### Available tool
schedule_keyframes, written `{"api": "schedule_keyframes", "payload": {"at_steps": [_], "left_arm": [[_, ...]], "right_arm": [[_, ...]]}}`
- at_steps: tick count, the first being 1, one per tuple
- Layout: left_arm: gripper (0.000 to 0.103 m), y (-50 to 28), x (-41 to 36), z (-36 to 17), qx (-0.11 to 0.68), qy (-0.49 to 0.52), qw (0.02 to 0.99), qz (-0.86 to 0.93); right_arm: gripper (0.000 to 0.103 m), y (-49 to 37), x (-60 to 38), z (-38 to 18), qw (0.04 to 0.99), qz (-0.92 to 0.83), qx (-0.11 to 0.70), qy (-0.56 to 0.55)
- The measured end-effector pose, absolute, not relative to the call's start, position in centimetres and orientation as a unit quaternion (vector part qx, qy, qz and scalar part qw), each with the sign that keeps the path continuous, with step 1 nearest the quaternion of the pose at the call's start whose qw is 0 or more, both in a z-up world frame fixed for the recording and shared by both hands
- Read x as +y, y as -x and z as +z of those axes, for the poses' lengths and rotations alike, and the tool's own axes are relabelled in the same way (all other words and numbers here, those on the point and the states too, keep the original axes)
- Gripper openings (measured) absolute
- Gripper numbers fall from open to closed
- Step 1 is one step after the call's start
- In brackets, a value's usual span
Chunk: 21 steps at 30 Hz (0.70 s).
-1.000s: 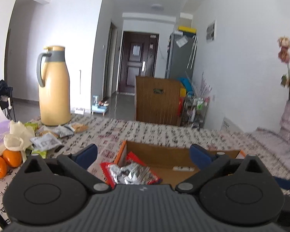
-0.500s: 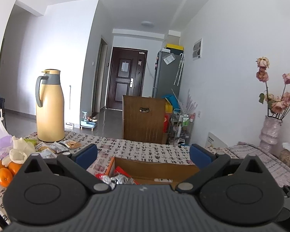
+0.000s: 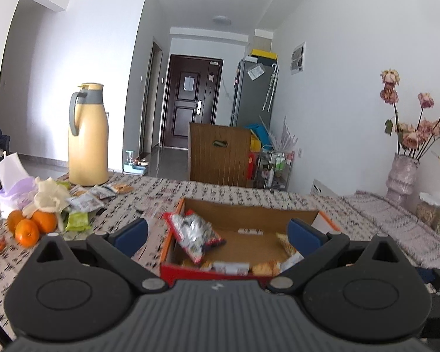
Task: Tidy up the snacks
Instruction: 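Move both tools back over the snack pile, then grasp the green-and-white snack bar with the right gripper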
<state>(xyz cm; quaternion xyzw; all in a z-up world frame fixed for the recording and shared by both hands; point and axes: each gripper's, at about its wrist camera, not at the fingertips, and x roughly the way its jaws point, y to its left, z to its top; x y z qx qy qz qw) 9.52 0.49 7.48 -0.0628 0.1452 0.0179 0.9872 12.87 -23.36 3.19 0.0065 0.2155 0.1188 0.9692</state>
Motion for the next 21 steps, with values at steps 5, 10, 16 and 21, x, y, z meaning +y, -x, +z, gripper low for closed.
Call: {"api": "schedule_keyframes", "payload": {"at_steps": [5, 10, 16, 21], "left_arm": [[0.103, -8.0, 1.0, 5.6, 0.172, 0.058, 0.983, 0.021], [0.103, -6.7, 1.2, 3.2, 0.209, 0.059, 0.976, 0.015], [0.103, -5.1, 1.7, 1.2, 0.236, 0.061, 0.97, 0.02], [0.103, -4.2, 2.1, 0.4, 0.248, 0.064, 0.966, 0.022]], "right_arm": [[0.103, -10.9, -23.7, 1.9, 0.965, 0.12, 0.234, -0.007], [0.103, -9.1, -24.1, 0.9, 0.961, 0.122, 0.248, -0.012], [0.103, -7.5, -24.9, 0.3, 0.959, 0.118, 0.256, -0.017], [0.103, -6.8, -25.2, -0.2, 0.956, 0.118, 0.266, -0.018]]}}
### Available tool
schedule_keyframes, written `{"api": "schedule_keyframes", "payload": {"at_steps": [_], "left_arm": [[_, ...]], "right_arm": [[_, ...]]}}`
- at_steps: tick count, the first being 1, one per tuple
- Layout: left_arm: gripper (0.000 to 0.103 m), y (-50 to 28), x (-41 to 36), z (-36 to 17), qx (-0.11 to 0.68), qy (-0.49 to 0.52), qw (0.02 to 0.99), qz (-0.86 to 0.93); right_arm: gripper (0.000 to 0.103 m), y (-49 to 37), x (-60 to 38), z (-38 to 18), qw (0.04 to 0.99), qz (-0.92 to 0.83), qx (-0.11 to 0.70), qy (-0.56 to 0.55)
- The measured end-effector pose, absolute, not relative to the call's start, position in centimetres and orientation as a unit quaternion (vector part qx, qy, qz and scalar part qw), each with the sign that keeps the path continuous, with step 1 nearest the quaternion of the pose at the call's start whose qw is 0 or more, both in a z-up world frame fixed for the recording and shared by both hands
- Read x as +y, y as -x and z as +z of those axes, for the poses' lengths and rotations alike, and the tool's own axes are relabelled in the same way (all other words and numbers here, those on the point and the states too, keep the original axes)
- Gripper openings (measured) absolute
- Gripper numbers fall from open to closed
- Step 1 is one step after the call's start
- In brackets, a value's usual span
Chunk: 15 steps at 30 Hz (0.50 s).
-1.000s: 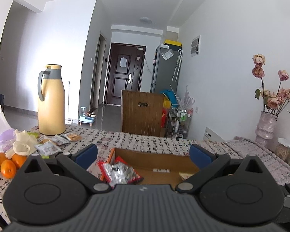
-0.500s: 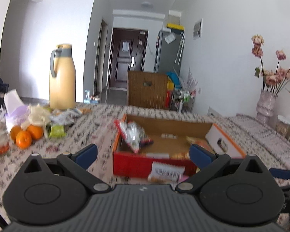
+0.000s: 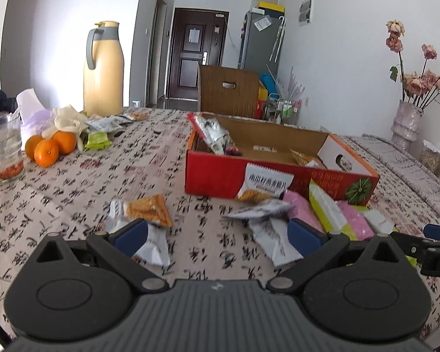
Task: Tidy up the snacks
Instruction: 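Grasp the green-and-white snack bar with the right gripper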
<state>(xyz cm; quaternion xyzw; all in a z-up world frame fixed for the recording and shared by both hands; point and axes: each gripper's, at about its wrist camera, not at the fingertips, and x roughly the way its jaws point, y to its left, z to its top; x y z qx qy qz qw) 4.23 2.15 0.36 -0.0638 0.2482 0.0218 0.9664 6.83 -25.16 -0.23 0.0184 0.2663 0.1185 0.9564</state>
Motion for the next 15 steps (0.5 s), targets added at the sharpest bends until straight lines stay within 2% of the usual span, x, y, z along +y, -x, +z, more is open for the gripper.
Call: {"api": "schedule_keyframes", "payload": {"at_steps": [15], "left_arm": [[0.103, -4.1, 2.9, -0.5, 0.262, 0.07, 0.962, 0.023]], "right_arm": [[0.103, -7.0, -23.9, -0.9, 0.95, 0.13, 0.283, -0.013]]}}
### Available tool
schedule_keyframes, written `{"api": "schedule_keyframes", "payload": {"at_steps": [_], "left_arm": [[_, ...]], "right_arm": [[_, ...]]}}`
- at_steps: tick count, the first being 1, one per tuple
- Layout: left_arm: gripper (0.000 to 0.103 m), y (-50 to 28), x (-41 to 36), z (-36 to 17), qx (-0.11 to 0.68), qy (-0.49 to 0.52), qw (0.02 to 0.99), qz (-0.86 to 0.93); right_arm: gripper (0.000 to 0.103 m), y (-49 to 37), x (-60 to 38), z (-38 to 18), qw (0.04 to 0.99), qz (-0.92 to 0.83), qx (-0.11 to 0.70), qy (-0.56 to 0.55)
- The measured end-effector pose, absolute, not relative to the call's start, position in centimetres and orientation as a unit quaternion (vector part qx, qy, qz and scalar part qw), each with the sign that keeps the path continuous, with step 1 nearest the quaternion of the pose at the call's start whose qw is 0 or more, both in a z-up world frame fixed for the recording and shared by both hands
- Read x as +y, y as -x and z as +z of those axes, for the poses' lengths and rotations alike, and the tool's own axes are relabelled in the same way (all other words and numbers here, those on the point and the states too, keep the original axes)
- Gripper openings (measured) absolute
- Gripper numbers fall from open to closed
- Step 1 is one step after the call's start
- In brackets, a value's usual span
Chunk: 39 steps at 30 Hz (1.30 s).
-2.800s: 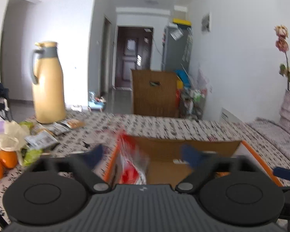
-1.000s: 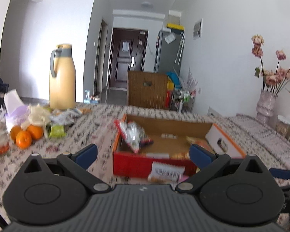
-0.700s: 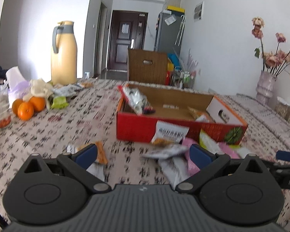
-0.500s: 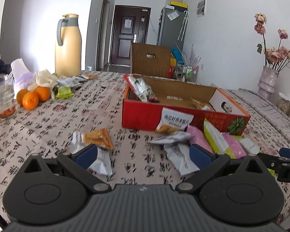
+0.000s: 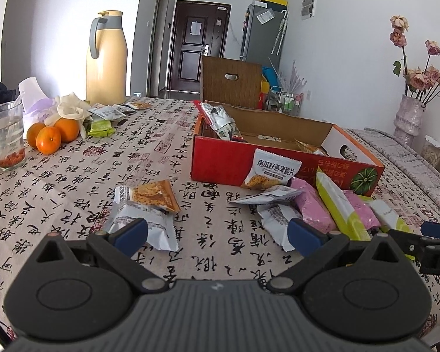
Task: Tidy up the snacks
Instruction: 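Grasp the green-and-white snack bar with the right gripper, then lift the green bar with the right gripper while the left gripper grasps a white cracker packet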
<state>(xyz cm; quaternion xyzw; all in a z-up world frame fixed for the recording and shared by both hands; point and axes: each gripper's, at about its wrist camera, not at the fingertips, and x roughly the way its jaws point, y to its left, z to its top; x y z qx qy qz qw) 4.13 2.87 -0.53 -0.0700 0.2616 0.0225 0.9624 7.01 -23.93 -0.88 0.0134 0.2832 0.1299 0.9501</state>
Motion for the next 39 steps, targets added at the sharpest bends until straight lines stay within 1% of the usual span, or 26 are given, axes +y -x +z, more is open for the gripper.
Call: {"api": "schedule_keyframes", "payload": {"at_steps": [11, 13, 15, 16, 18, 22, 23, 26, 27, 29, 37, 39], "left_arm": [[0.103, -4.6, 3.4, -1.0, 0.269, 0.073, 0.96, 0.027], [0.103, -4.6, 3.5, -1.0, 0.27, 0.073, 0.96, 0.027], [0.103, -4.6, 3.5, -1.0, 0.27, 0.073, 0.96, 0.027], [0.103, -4.6, 3.5, -1.0, 0.27, 0.073, 0.96, 0.027], [0.103, -4.6, 3.5, -1.0, 0.27, 0.073, 0.96, 0.027], [0.103, -4.6, 3.6, -1.0, 0.27, 0.072, 0.96, 0.028], [0.103, -4.6, 3.7, -1.0, 0.27, 0.072, 0.96, 0.028], [0.103, -4.7, 3.7, -1.0, 0.271, 0.072, 0.96, 0.027], [0.103, -4.7, 3.8, -1.1, 0.271, 0.072, 0.959, 0.027], [0.103, -4.8, 3.9, -1.1, 0.273, 0.071, 0.959, 0.025], [0.103, -5.1, 3.6, -1.4, 0.279, 0.071, 0.958, 0.019], [0.103, -5.1, 3.5, -1.4, 0.279, 0.071, 0.958, 0.019]], "right_arm": [[0.103, -8.3, -22.8, -1.4, 0.945, 0.135, 0.296, -0.012], [0.1, -8.7, -22.4, -1.4, 0.945, 0.139, 0.295, -0.011], [0.09, -9.1, -21.8, -1.3, 0.945, 0.146, 0.294, -0.009], [0.087, -9.5, -21.5, -1.3, 0.944, 0.151, 0.293, -0.008], [0.078, -10.3, -20.9, -1.3, 0.942, 0.158, 0.295, -0.005], [0.073, -11.9, -20.0, -1.4, 0.94, 0.16, 0.301, -0.005], [0.07, -12.3, -19.8, -1.5, 0.94, 0.157, 0.303, -0.005], [0.054, -13.4, -19.4, -1.8, 0.938, 0.152, 0.312, -0.011], [0.05, -13.6, -19.4, -1.9, 0.936, 0.152, 0.316, -0.013], [0.048, -14.1, -19.2, -2.3, 0.933, 0.156, 0.325, -0.019], [0.047, -14.1, -18.9, -3.0, 0.933, 0.16, 0.321, -0.014], [0.041, -14.0, -18.8, -3.0, 0.934, 0.159, 0.321, -0.009]]}}
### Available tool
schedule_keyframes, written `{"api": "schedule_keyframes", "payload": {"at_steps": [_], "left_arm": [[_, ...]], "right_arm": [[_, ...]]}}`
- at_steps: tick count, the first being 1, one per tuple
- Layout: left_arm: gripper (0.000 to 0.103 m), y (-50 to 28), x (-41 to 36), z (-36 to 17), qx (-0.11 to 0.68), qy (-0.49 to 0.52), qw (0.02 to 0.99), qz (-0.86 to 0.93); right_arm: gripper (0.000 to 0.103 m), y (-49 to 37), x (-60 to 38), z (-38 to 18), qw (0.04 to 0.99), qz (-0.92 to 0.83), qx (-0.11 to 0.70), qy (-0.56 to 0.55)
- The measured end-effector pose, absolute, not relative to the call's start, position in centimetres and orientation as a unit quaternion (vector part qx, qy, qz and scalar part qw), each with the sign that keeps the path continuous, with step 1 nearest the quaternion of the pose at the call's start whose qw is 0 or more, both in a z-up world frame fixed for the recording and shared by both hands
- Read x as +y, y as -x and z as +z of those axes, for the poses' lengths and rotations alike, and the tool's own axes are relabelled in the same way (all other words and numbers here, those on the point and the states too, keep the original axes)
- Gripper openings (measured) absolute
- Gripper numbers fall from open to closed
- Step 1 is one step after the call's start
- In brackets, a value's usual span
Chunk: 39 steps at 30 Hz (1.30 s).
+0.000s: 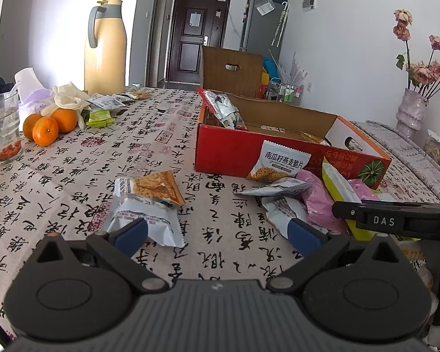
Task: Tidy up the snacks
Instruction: 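Lift the green bar with the right gripper while the left gripper grasps a white cracker packet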
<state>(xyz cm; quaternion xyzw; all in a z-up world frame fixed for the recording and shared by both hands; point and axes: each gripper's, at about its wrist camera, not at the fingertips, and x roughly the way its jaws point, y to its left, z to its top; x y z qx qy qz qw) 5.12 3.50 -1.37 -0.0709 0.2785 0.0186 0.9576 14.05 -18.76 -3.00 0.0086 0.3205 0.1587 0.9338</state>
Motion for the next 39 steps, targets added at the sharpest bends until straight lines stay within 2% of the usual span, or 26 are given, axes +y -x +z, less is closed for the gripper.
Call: {"api": "schedule_keyframes", "payload": {"at_steps": [5, 15, 22, 27, 32, 34, 36, 37, 39], "left_arm": [[0.103, -5.0, 3.6, -1.3, 0.277, 0.072, 0.958, 0.021], [0.103, -5.1, 4.1, -1.0, 0.274, 0.07, 0.958, 0.034], [0.103, -6.2, 4.8, -1.0, 0.28, 0.028, 0.958, 0.063], [0.103, -7.8, 5.6, -1.7, 0.301, -0.013, 0.951, 0.076], [0.103, -9.2, 6.8, -2.5, 0.328, -0.005, 0.942, 0.071], [0.099, -9.5, 6.9, -2.7, 0.331, -0.006, 0.941, 0.073], [0.084, -9.6, 7.0, -2.8, 0.336, -0.005, 0.939, 0.07], [0.08, -9.7, 7.0, -2.9, 0.339, -0.006, 0.938, 0.07], [0.061, -9.8, 7.0, -3.3, 0.347, -0.006, 0.935, 0.068]], "right_arm": [[0.038, -13.4, -18.9, -2.9, 0.936, 0.158, 0.314, -0.005], [0.037, -10.7, -21.2, -1.4, 0.953, 0.136, 0.269, -0.021], [0.037, -9.6, -23.4, -1.3, 0.959, 0.109, 0.26, -0.031], [0.037, -9.4, -24.3, -1.6, 0.959, 0.099, 0.261, -0.038], [0.038, -9.1, -24.7, -1.6, 0.961, 0.095, 0.257, -0.04], [0.038, -9.0, -24.7, -1.5, 0.961, 0.093, 0.256, -0.042], [0.038, -8.9, -24.9, -1.6, 0.961, 0.092, 0.255, -0.043], [0.038, -8.8, -24.9, -1.6, 0.961, 0.092, 0.256, -0.044], [0.038, -8.7, -25.0, -1.6, 0.961, 0.092, 0.257, -0.045]]}}
